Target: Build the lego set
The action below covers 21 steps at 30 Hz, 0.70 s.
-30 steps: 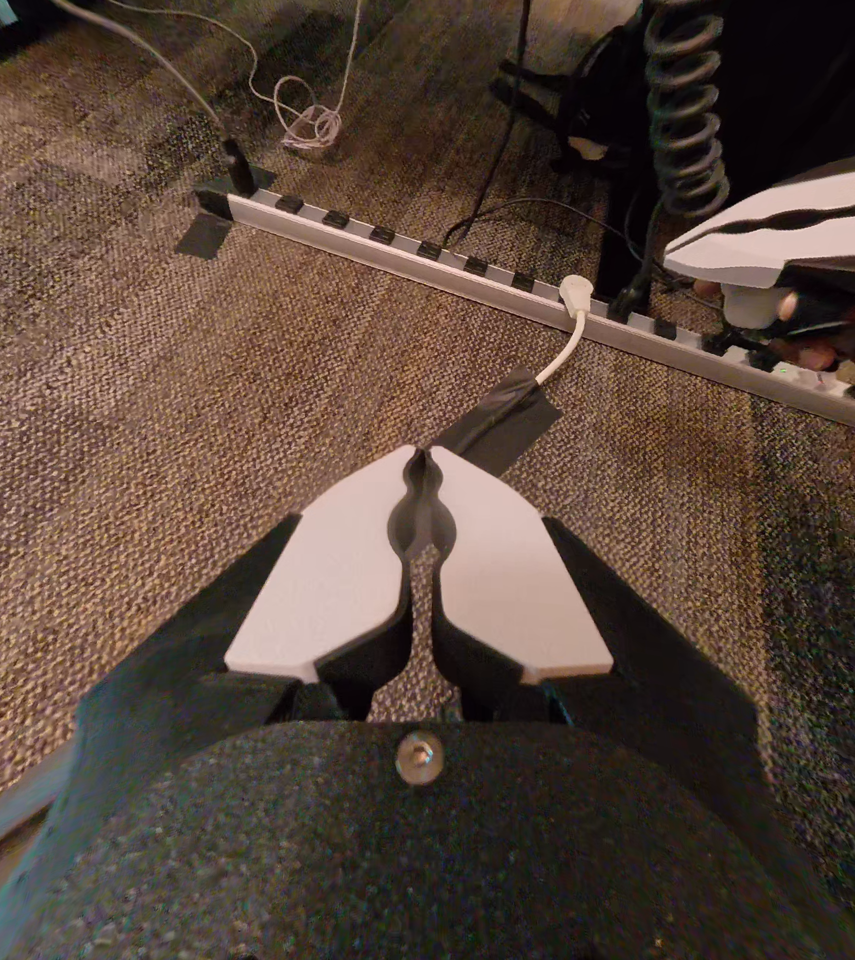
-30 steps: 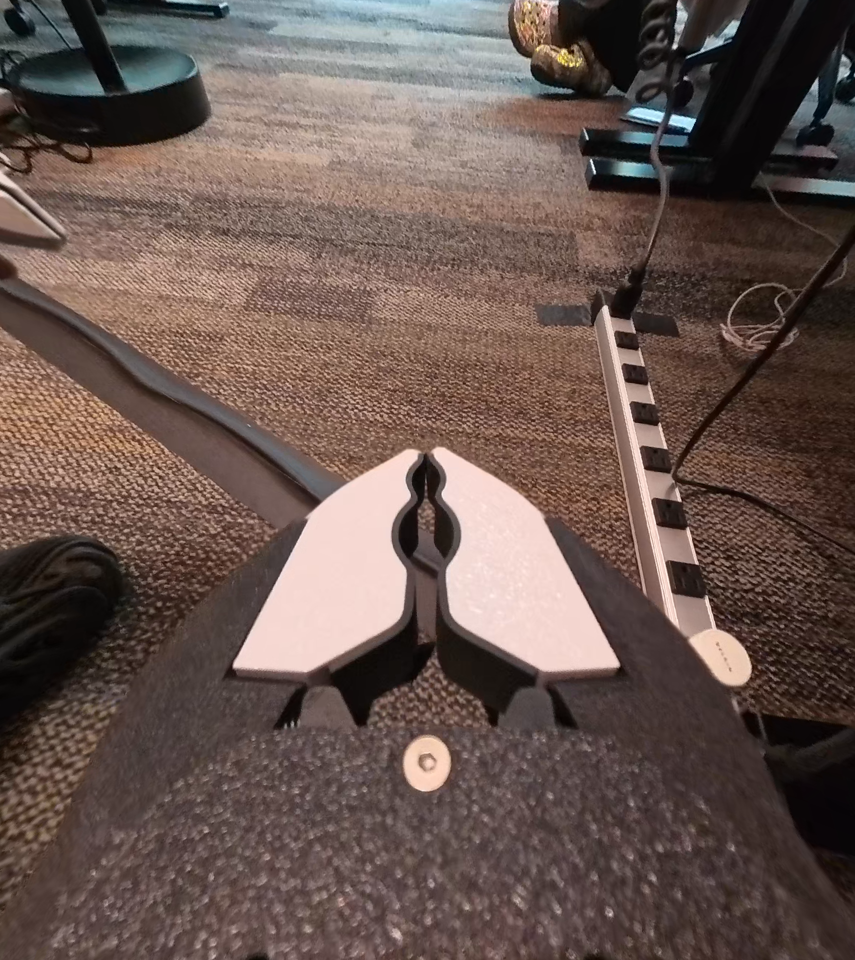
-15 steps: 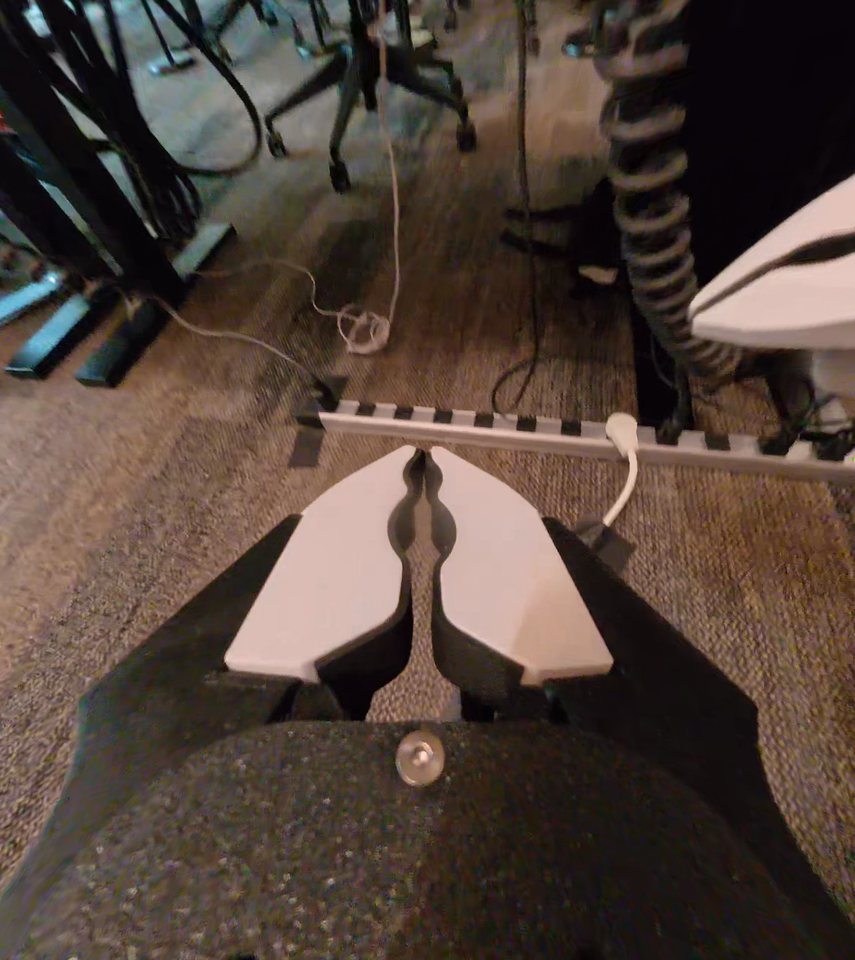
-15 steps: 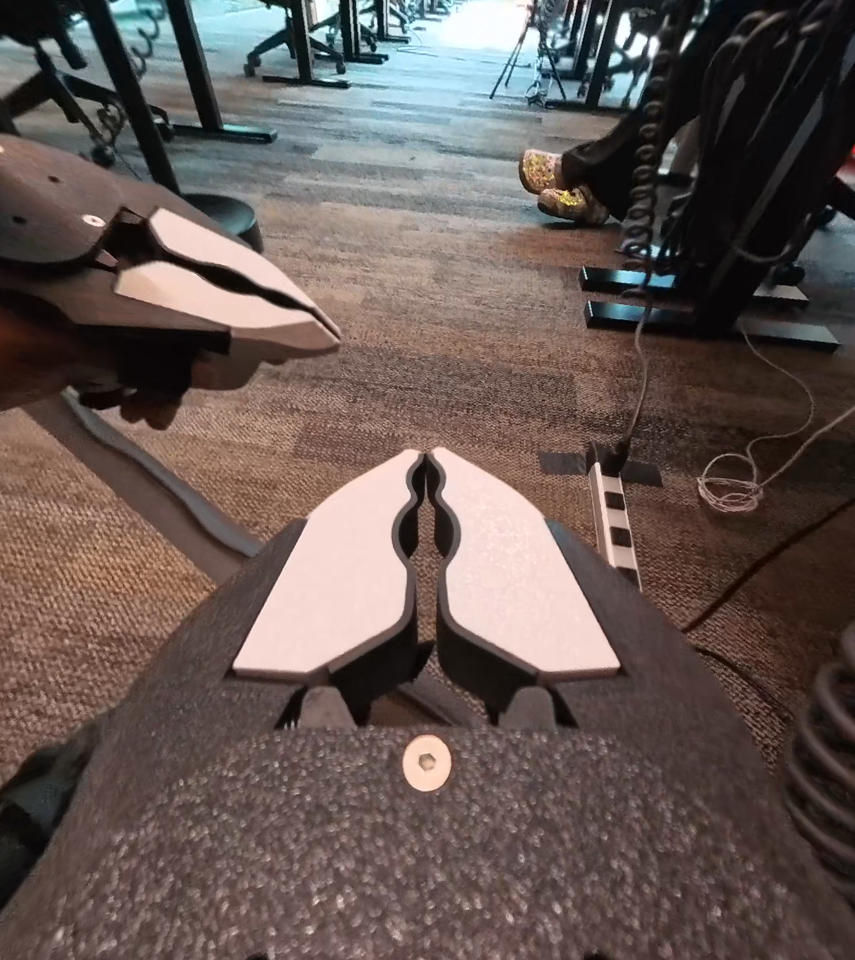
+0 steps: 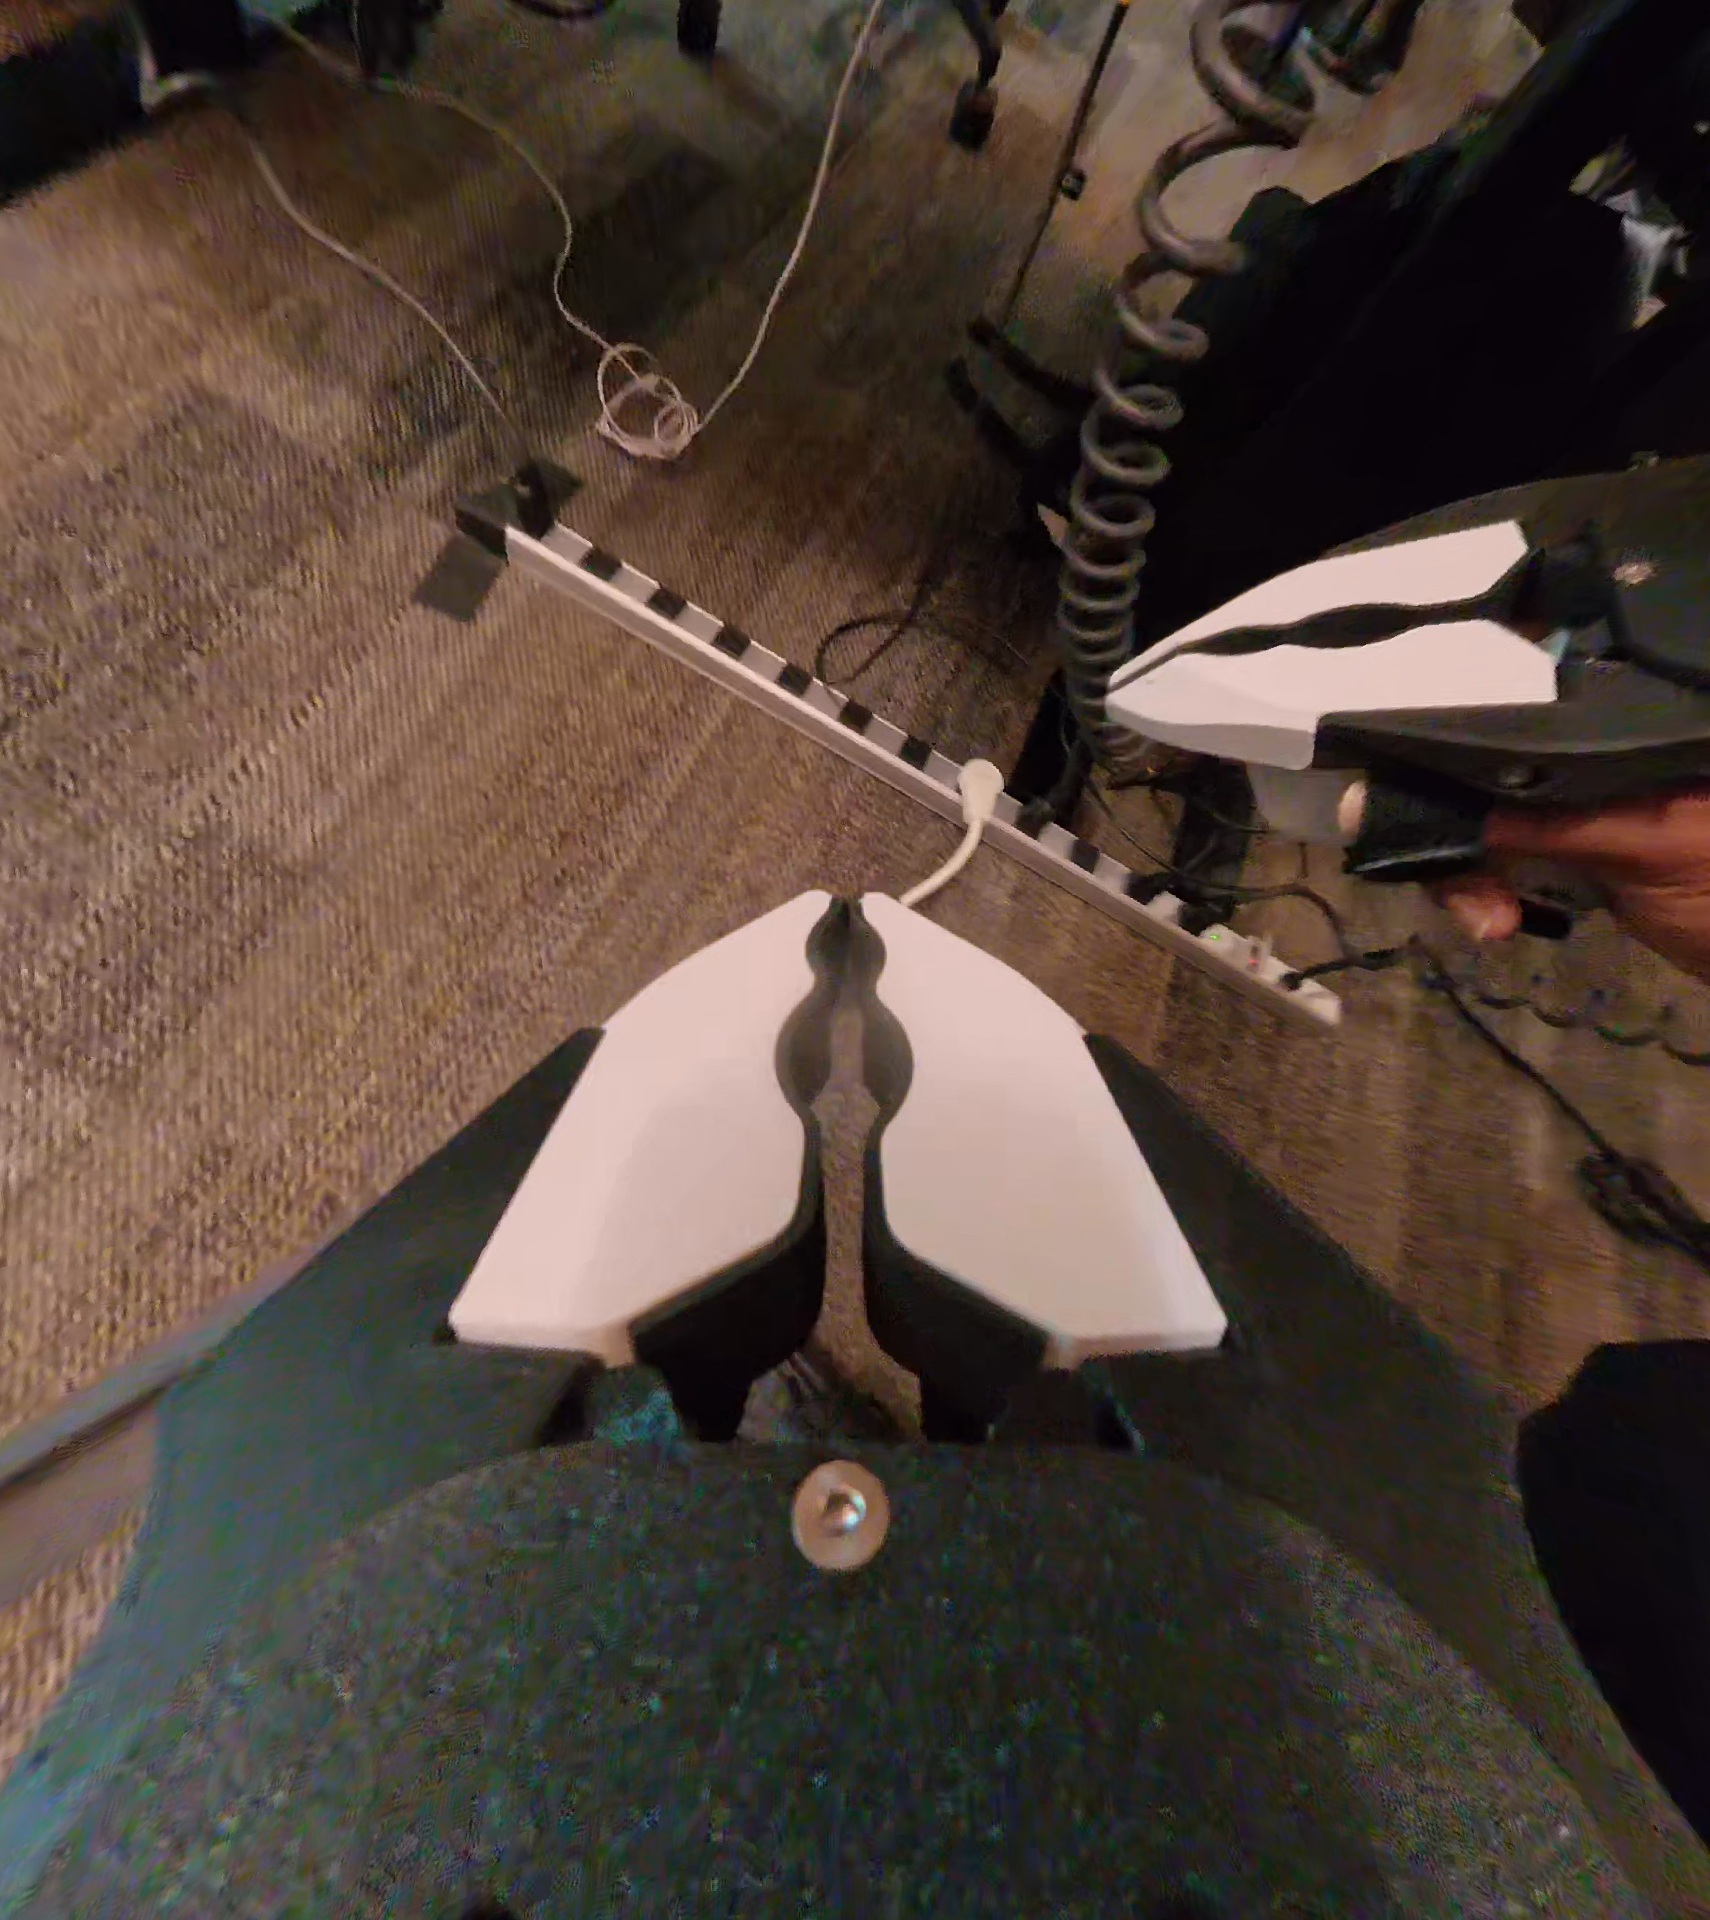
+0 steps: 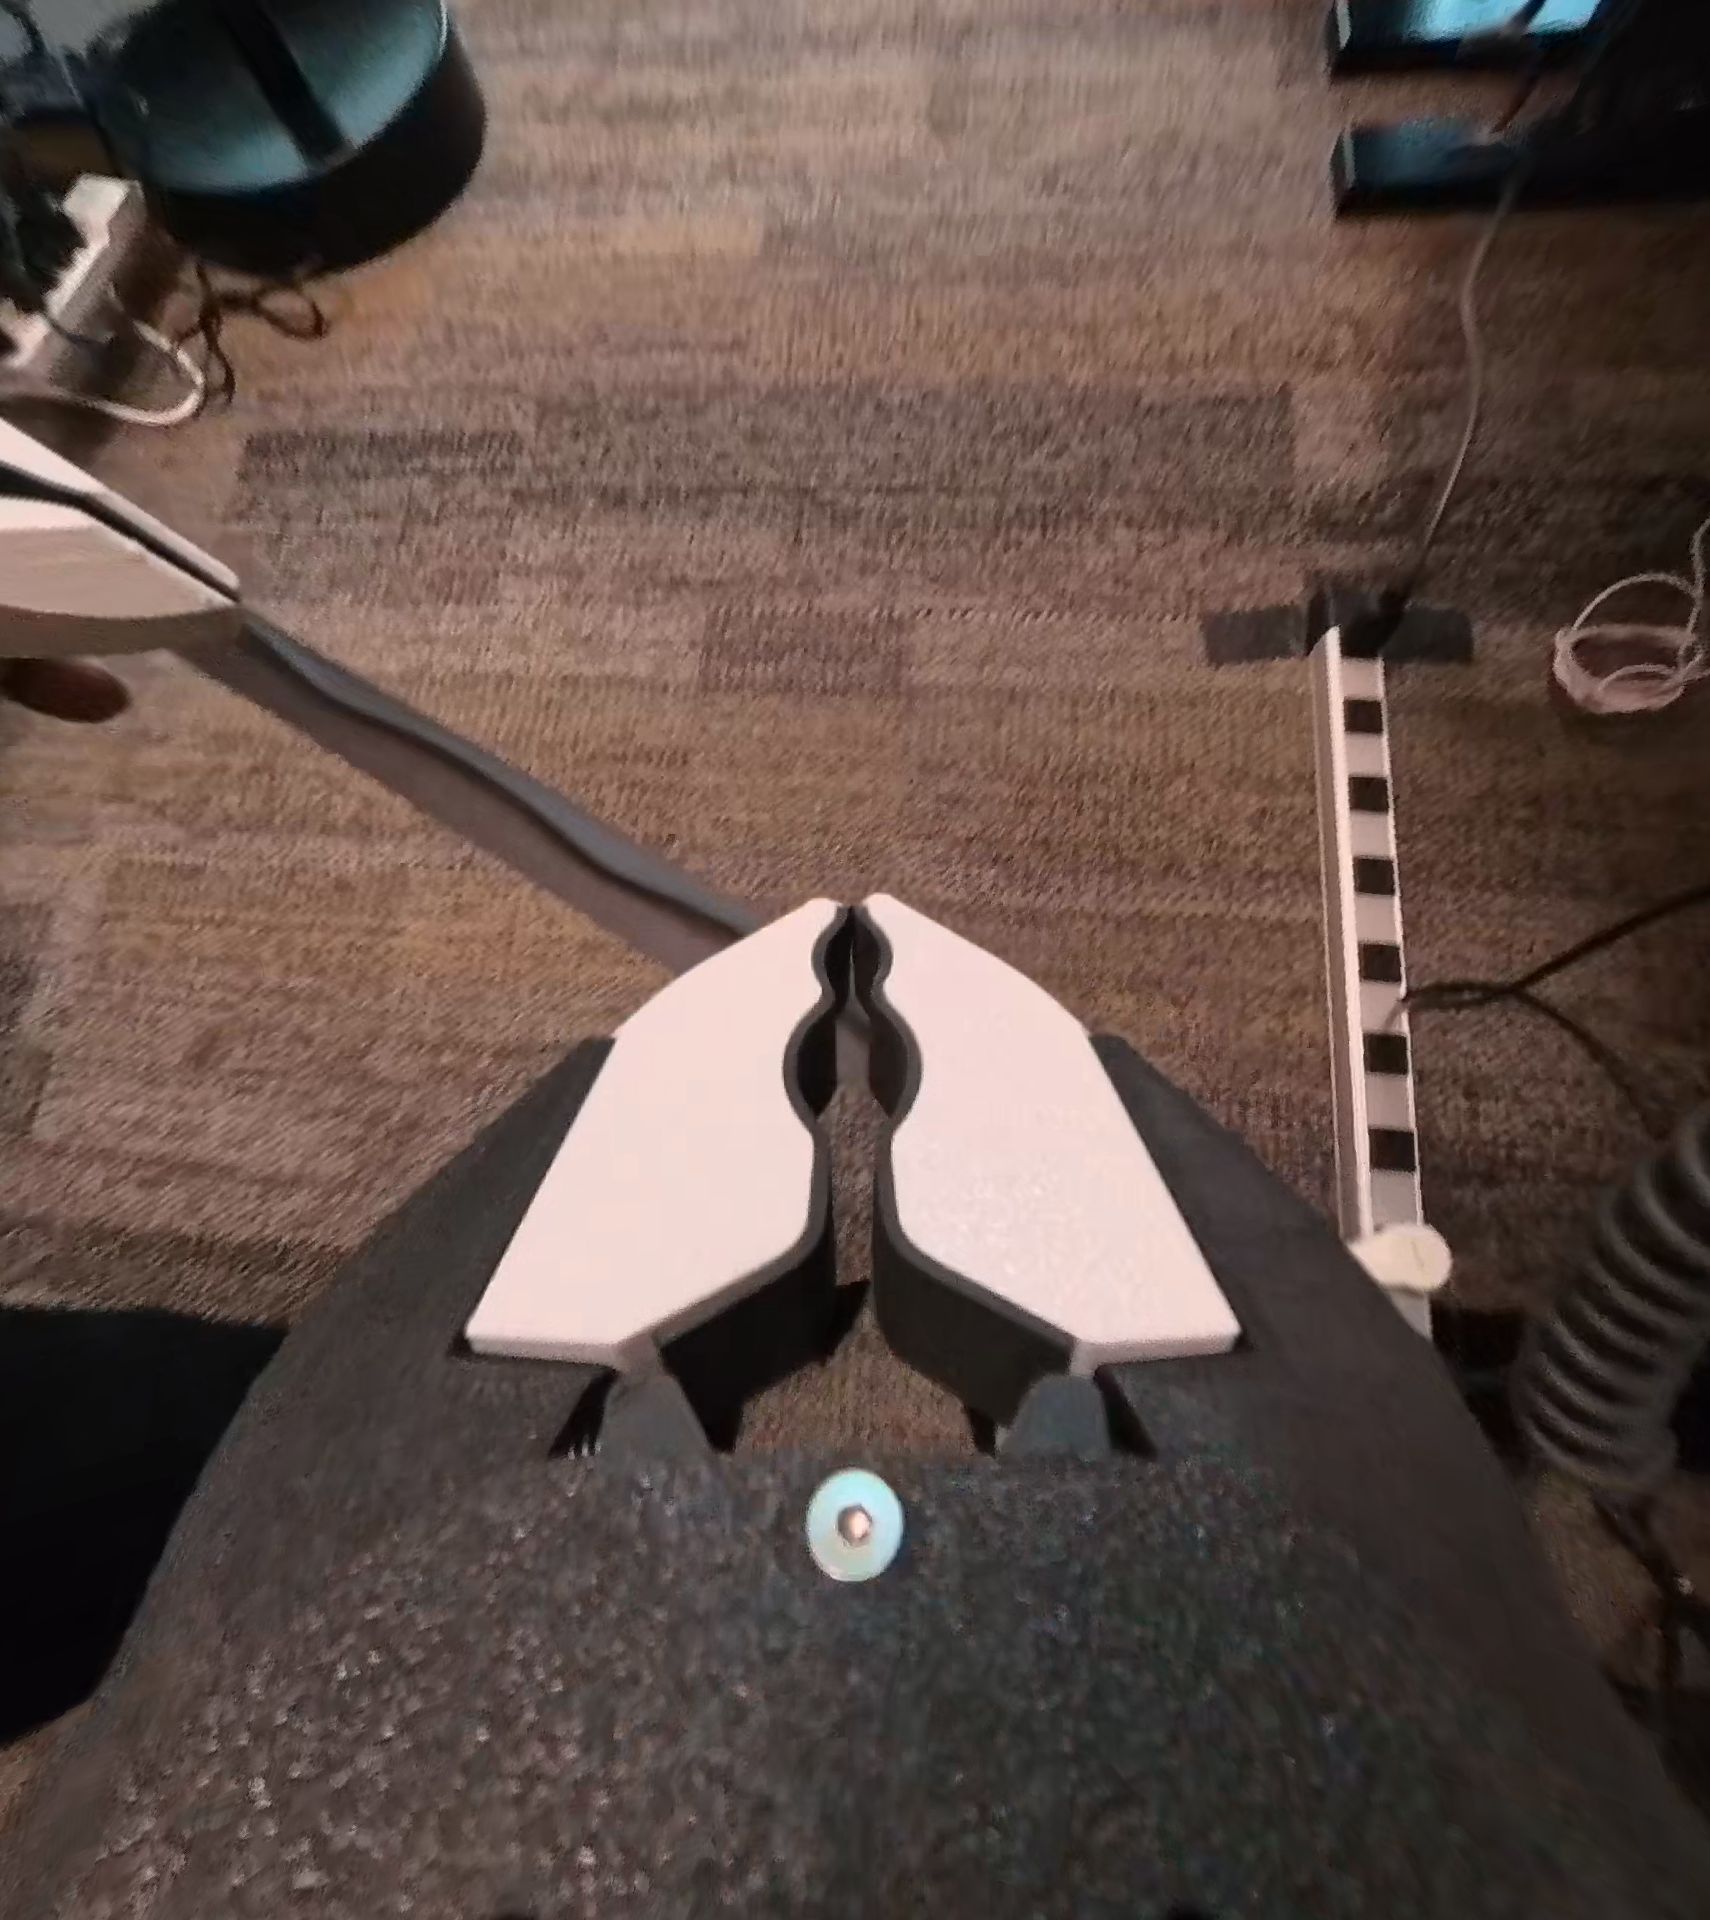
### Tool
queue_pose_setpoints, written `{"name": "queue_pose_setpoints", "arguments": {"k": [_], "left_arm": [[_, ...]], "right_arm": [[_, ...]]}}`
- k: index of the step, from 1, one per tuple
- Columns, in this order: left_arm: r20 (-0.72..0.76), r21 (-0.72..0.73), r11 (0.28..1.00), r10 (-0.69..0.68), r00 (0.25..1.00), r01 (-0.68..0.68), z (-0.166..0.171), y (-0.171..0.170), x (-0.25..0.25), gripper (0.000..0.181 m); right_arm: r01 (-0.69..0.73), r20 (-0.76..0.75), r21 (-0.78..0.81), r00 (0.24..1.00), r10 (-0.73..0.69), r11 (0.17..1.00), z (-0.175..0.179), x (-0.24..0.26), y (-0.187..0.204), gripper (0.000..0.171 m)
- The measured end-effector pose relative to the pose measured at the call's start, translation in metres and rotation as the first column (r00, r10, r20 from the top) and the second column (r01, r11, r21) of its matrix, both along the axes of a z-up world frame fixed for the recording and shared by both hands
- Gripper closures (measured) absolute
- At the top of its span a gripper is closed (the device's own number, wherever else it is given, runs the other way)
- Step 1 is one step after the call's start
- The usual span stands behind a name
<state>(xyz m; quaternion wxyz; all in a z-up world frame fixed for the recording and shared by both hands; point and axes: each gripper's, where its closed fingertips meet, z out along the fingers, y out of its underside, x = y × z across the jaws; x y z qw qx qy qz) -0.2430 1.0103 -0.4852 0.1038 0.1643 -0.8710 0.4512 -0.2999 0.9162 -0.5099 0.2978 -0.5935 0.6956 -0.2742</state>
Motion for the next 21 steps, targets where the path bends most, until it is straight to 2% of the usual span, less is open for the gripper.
{"name": "queue_pose_setpoints", "arguments": {"k": [4, 9, 15, 21], "left_arm": [[-0.027, 0.021, 1.000, -0.015, 1.000, 0.016, 0.076, 0.006, -0.020, 0.181], [-0.068, -0.023, 0.997, -0.072, 0.995, 0.071, 0.171, -0.018, -0.026, 0.181], [-0.047, 0.038, 0.999, -0.016, 0.999, 0.018, 0.226, -0.031, -0.010, 0.181], [-0.005, 0.103, 0.994, -0.046, 0.999, 0.046, 0.294, -0.034, -0.019, 0.181]], "right_arm": [[-0.032, -0.058, 0.044, 0.998, 0.034, 0.999, 0.065, -0.012, 0.032, 0.171], [-0.037, -0.055, 0.093, 0.998, 0.042, 0.995, 0.157, -0.017, 0.058, 0.171], [0.007, -0.082, 0.087, 0.997, 0.000, 0.996, 0.225, -0.034, 0.069, 0.171], [0.043, -0.027, 0.025, 0.999, -0.043, 0.999, 0.329, -0.049, 0.065, 0.171]]}}
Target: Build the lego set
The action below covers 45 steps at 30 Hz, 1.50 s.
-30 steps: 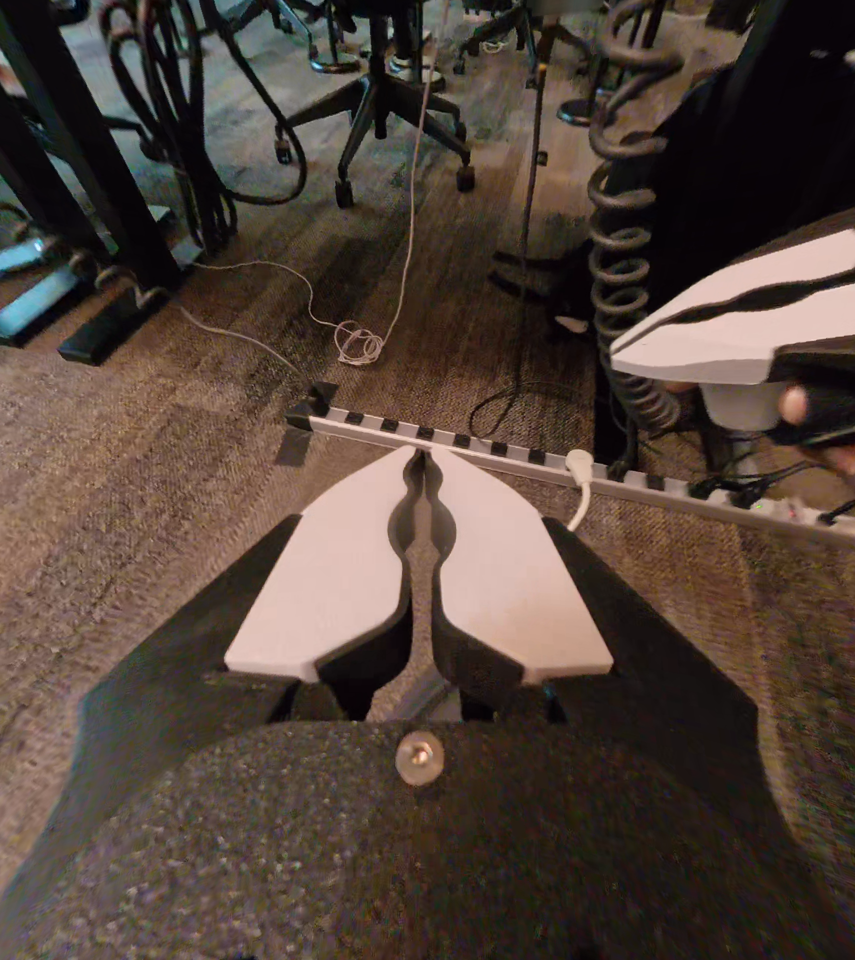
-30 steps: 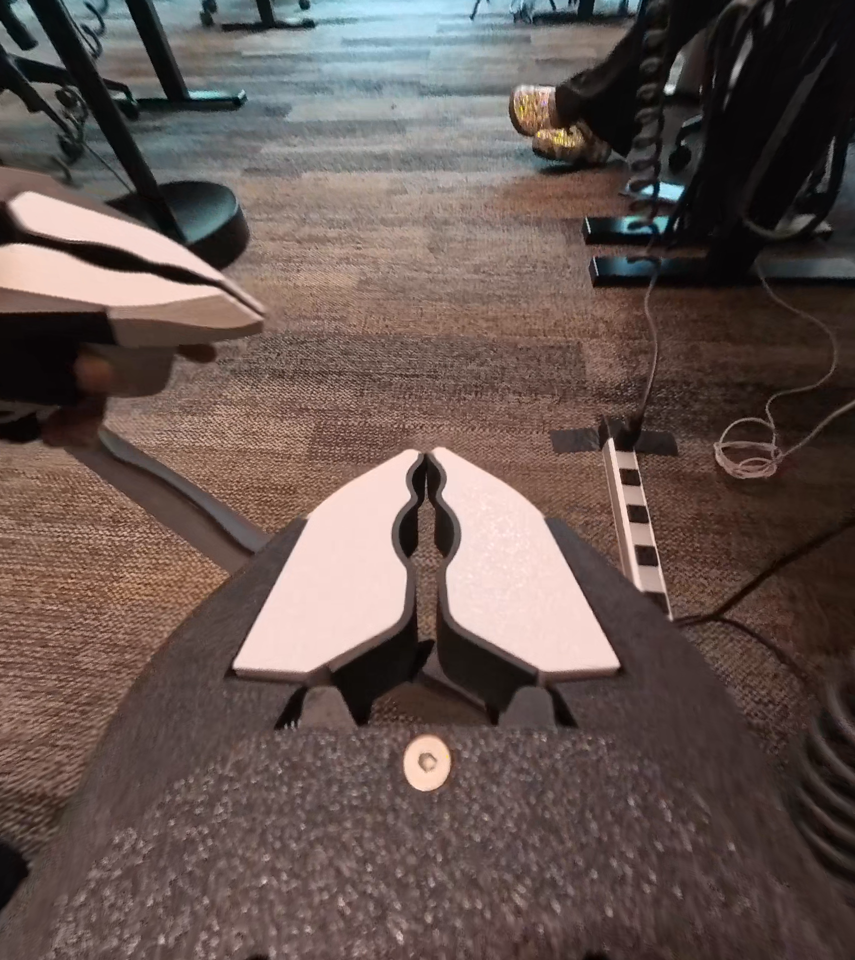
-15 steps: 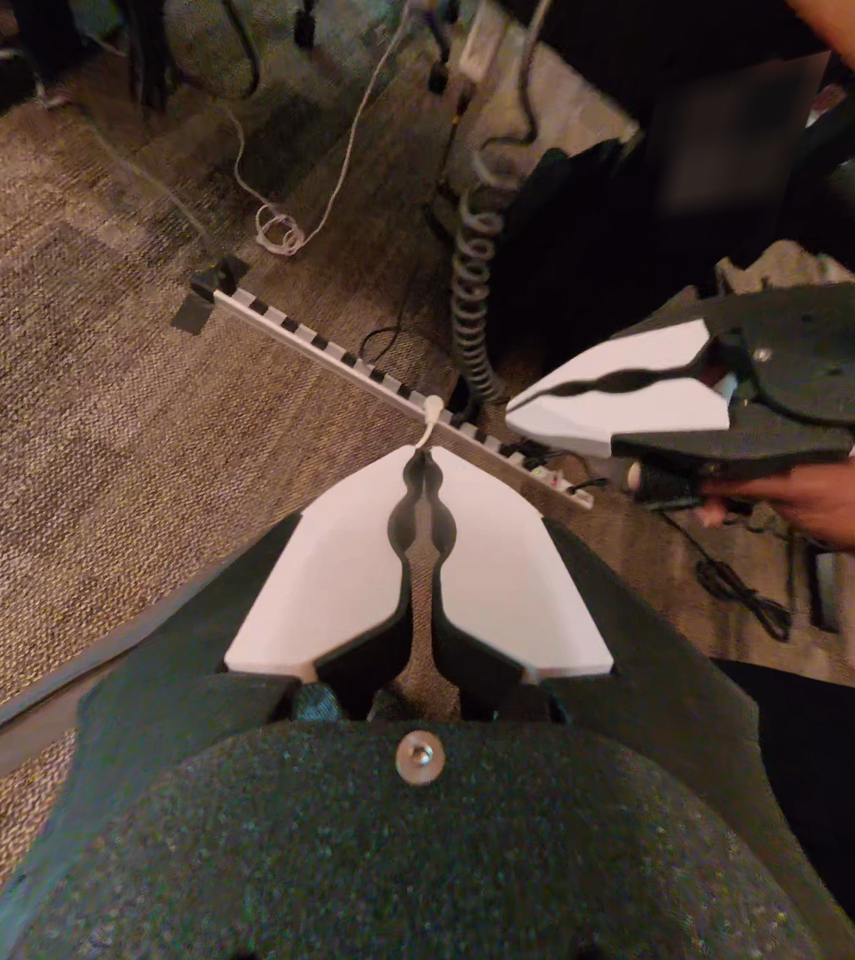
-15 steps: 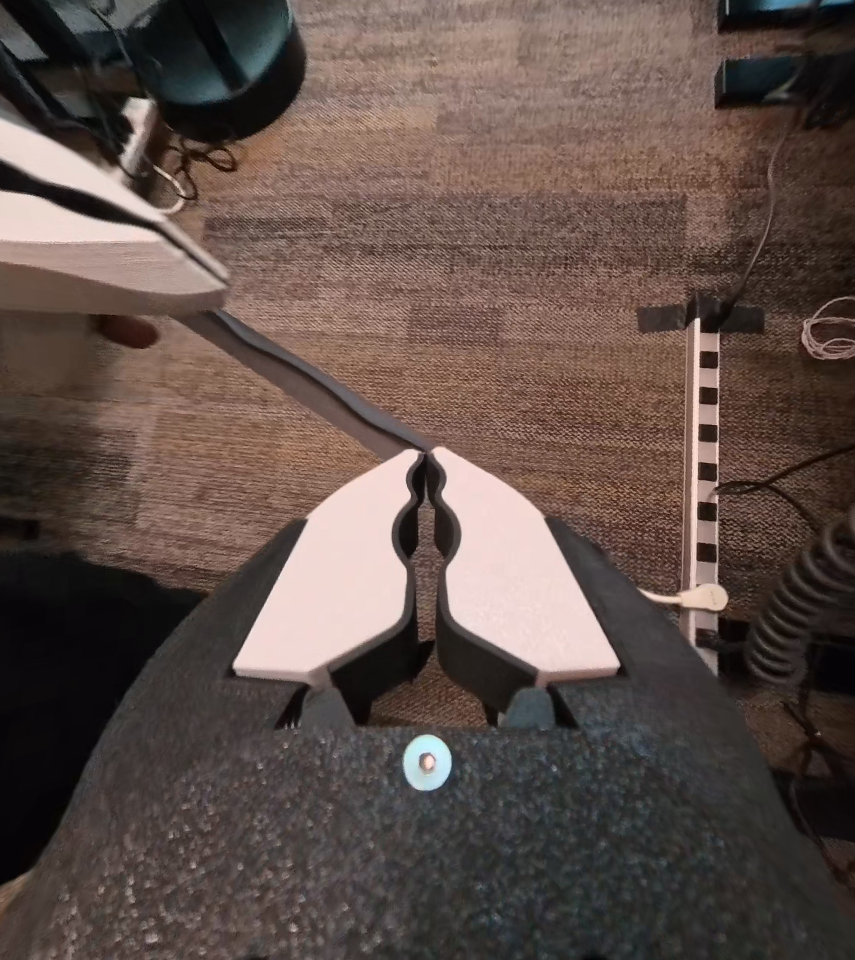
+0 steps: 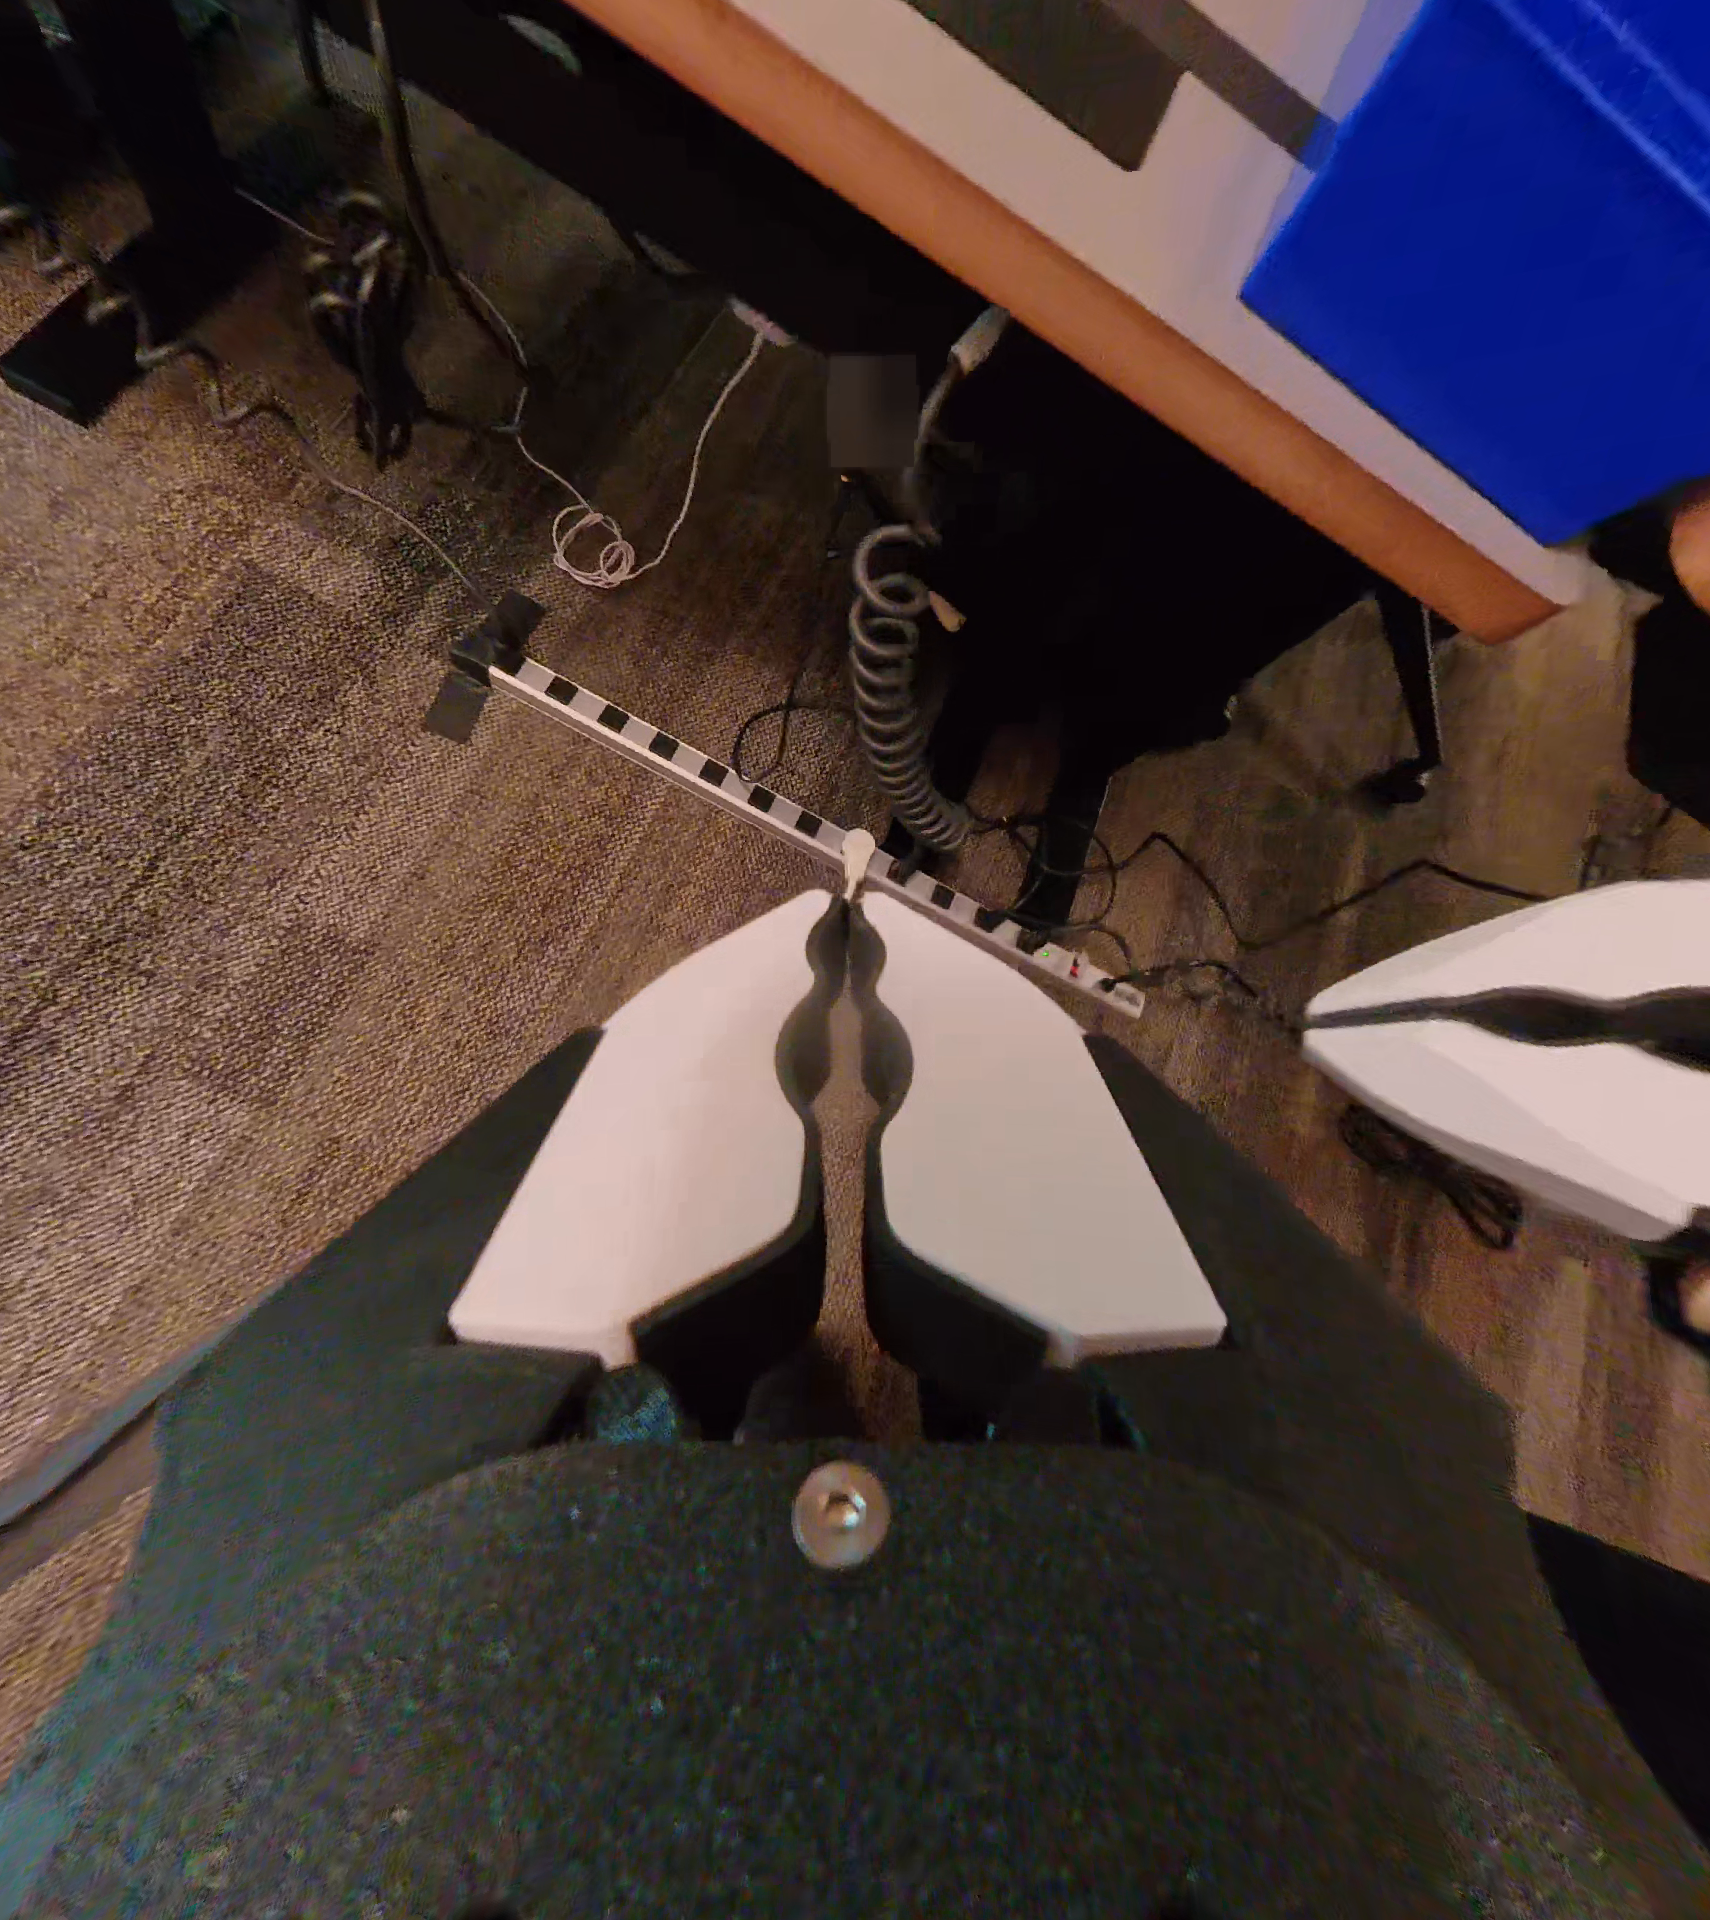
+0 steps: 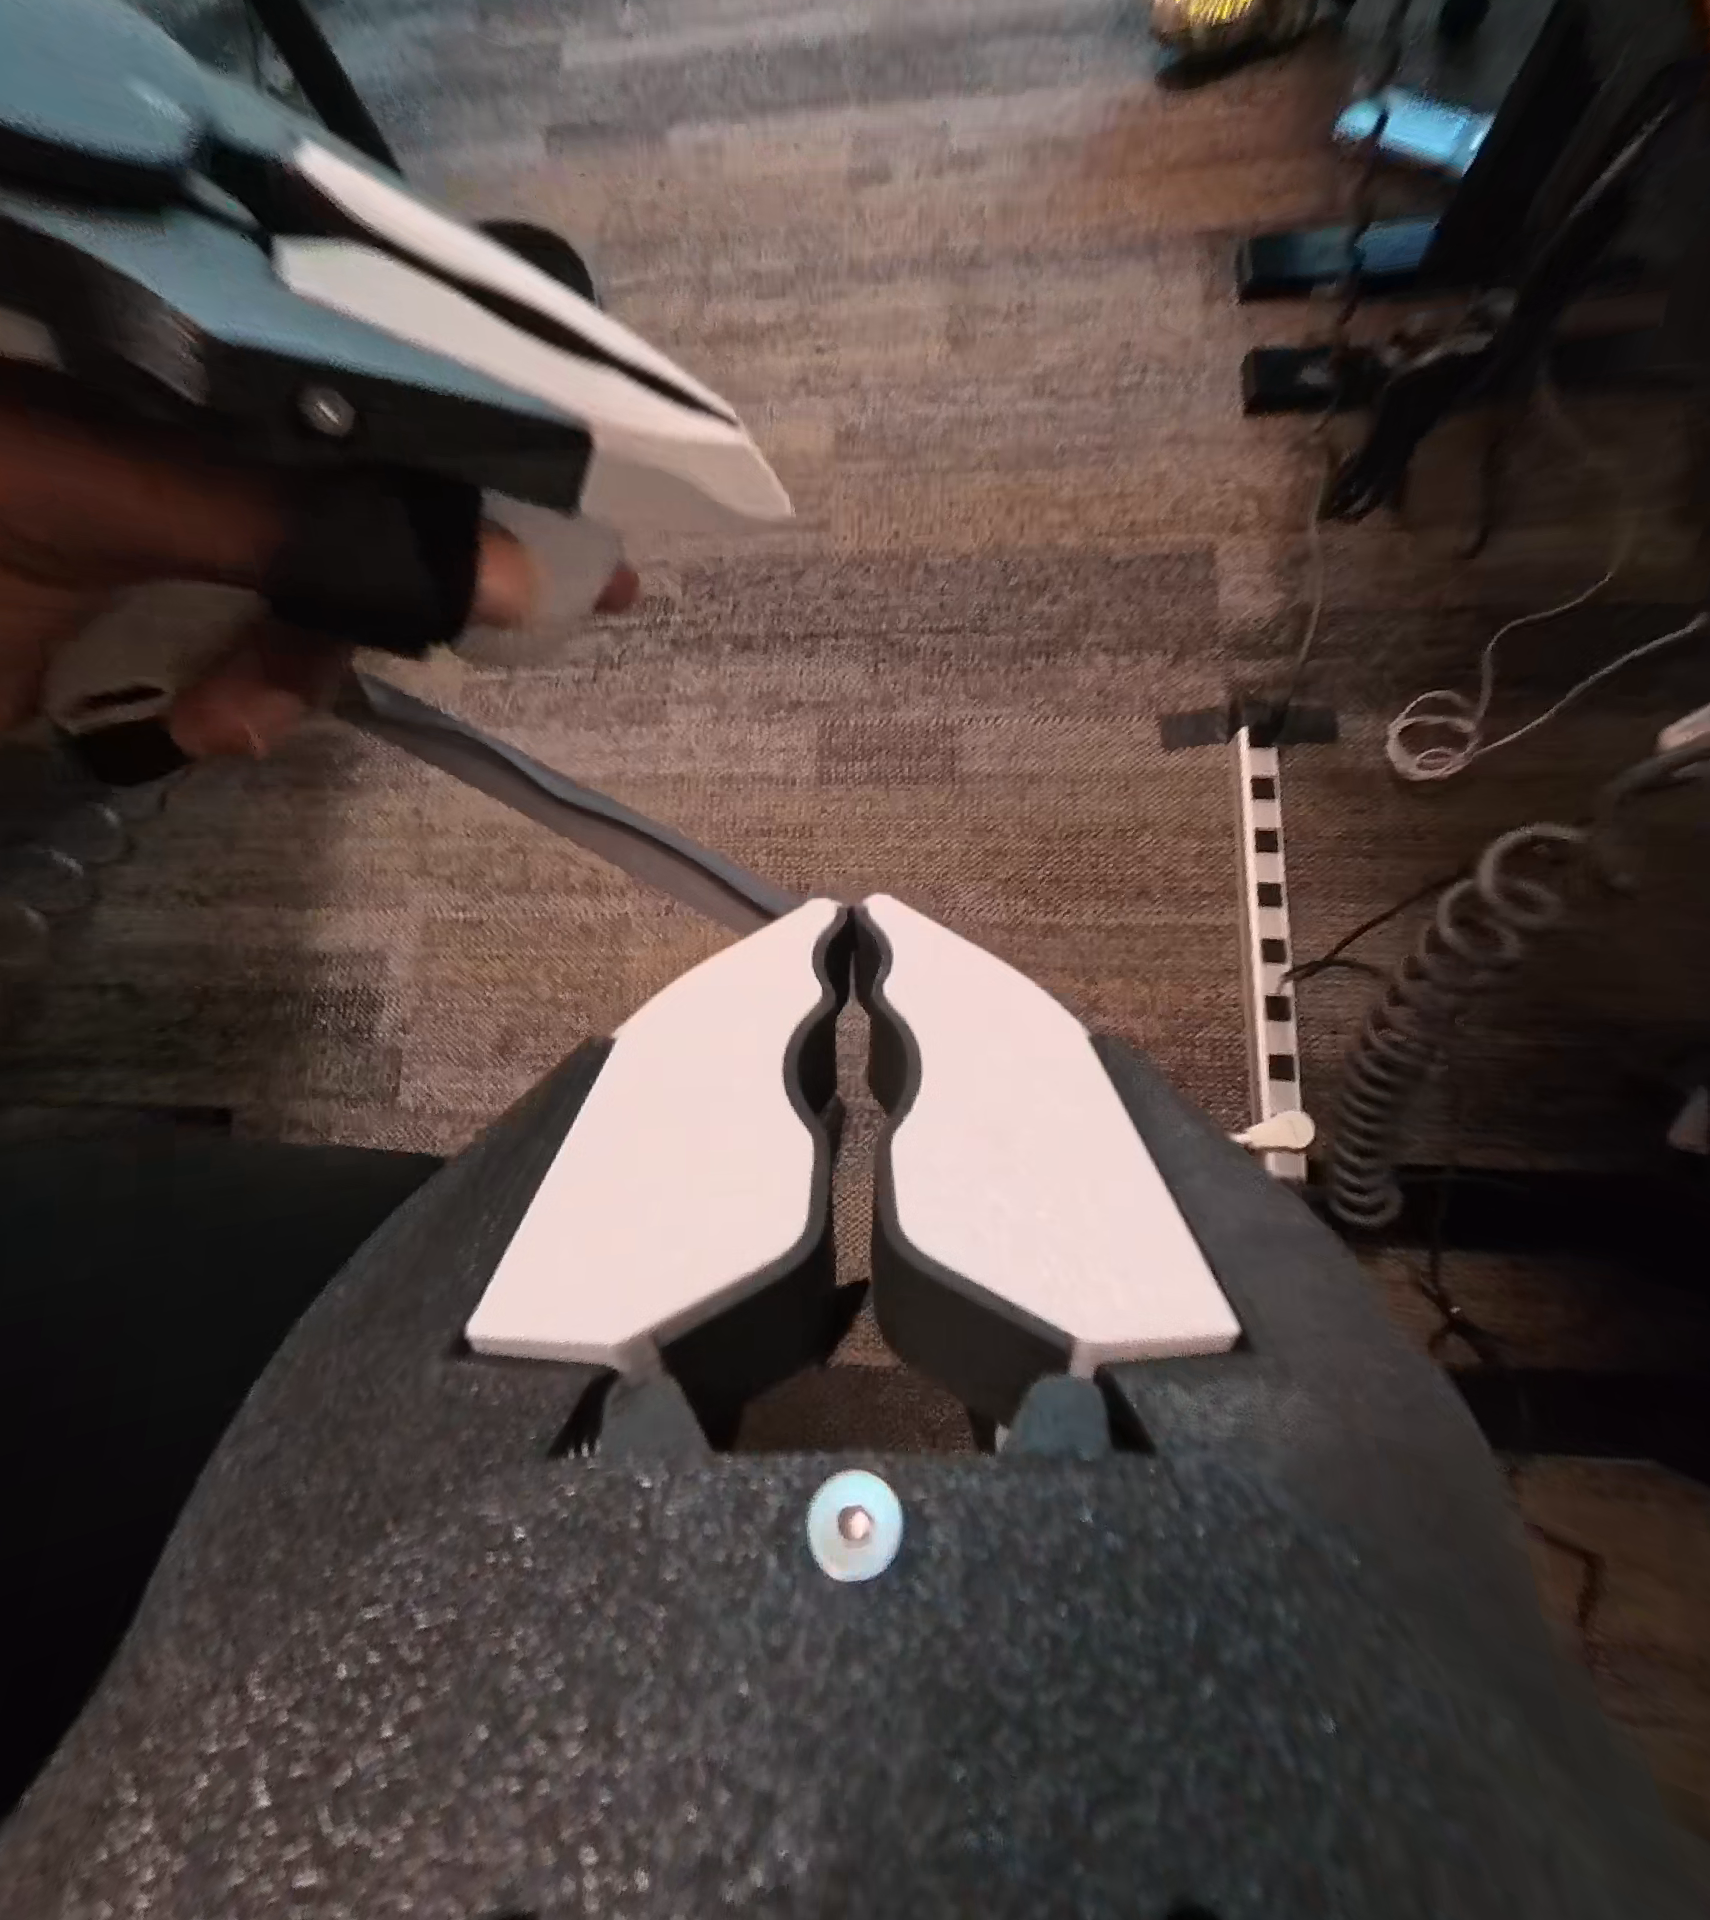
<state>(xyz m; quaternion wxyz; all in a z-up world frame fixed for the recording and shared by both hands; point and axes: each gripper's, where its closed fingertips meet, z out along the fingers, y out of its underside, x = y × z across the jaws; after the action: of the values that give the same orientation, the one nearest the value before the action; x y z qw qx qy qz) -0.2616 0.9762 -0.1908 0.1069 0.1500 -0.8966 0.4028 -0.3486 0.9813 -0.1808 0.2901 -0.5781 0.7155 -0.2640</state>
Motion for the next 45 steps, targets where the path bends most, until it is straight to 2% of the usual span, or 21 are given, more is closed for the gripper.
{"name": "queue_pose_setpoints", "arguments": {"k": [4, 7, 10, 14, 19, 21, 23, 25, 27, 30, 33, 36, 38, 42, 45], "left_arm": [[0.038, 0.032, 0.997, -0.073, 0.997, 0.072, 0.041, -0.003, -0.023, 0.181], [0.066, 0.011, 0.995, -0.100, 0.993, 0.100, 0.068, -0.006, -0.048, 0.181], [0.072, -0.028, 0.986, -0.164, 0.984, 0.166, 0.090, -0.003, -0.091, 0.181], [0.109, -0.048, 0.931, -0.354, 0.929, 0.361, 0.103, 0.018, -0.183, 0.181], [0.158, -0.023, 0.805, -0.583, 0.797, 0.593, 0.094, 0.052, -0.327, 0.181], [0.170, -0.028, 0.708, -0.693, 0.701, 0.706, 0.093, 0.066, -0.401, 0.181], [0.169, -0.028, 0.555, -0.817, 0.551, 0.831, 0.089, 0.083, -0.483, 0.181], [0.176, -0.012, 0.358, -0.918, 0.354, 0.934, 0.087, 0.106, -0.564, 0.181], [0.178, -0.008, 0.130, -0.975, 0.130, 0.991, 0.089, 0.132, -0.642, 0.181], [0.183, -0.023, -0.164, -0.970, -0.157, 0.986, 0.094, 0.171, -0.750, 0.181], [0.183, -0.059, -0.375, -0.915, -0.360, 0.925, 0.092, 0.205, -0.854, 0.181], [0.172, -0.114, -0.501, -0.861, -0.479, 0.858, 0.090, 0.236, -0.961, 0.181], [0.170, -0.153, -0.550, -0.833, -0.526, 0.821, 0.089, 0.254, -1.030, 0.180], [0.173, -0.212, -0.581, -0.814, -0.555, 0.786, 0.079, 0.280, -1.164, 0.181], [0.128, -0.233, -0.563, -0.826, -0.549, 0.793, 0.074, 0.295, -1.262, 0.181]], "right_arm": [[-0.002, 0.084, -0.039, 0.996, 0.005, 0.999, 0.074, -0.013, 0.002, 0.171], [0.004, 0.133, -0.074, 0.991, 0.006, 0.997, 0.109, -0.036, 0.009, 0.171], [0.054, 0.176, -0.082, 0.984, -0.039, 0.995, 0.124, -0.075, 0.018, 0.171], [0.122, 0.207, -0.055, 0.972, -0.108, 0.991, 0.125, -0.156, 0.038, 0.171], [0.227, 0.126, -0.051, 0.967, -0.220, 0.972, 0.092, -0.305, 0.078, 0.171], [0.306, 0.090, -0.055, 0.950, -0.300, 0.951, 0.079, -0.374, 0.101, 0.171], [0.412, 0.044, -0.049, 0.911, -0.410, 0.910, 0.064, -0.447, 0.127, 0.171], [0.549, 0.008, -0.045, 0.836, -0.549, 0.835, 0.055, -0.521, 0.155, 0.171], [0.698, -0.016, -0.032, 0.715, -0.699, 0.715, 0.051, -0.592, 0.184, 0.171], [0.890, -0.023, -0.030, 0.454, -0.891, 0.455, 0.056, -0.694, 0.230, 0.171], [0.988, -0.016, -0.018, 0.154, -0.988, 0.154, 0.066, -0.791, 0.275, 0.171], [0.995, -0.001, -0.019, -0.099, -0.995, -0.099, 0.077, -0.881, 0.314, 0.171], [0.978, 0.007, -0.024, -0.208, -0.978, -0.208, 0.081, -0.940, 0.331, 0.171], [0.948, -0.033, -0.128, -0.298, -0.954, -0.292, 0.087, -1.063, 0.357, 0.171], [0.935, -0.078, -0.156, -0.333, -0.940, -0.318, 0.105, -1.152, 0.373, 0.171]]}}
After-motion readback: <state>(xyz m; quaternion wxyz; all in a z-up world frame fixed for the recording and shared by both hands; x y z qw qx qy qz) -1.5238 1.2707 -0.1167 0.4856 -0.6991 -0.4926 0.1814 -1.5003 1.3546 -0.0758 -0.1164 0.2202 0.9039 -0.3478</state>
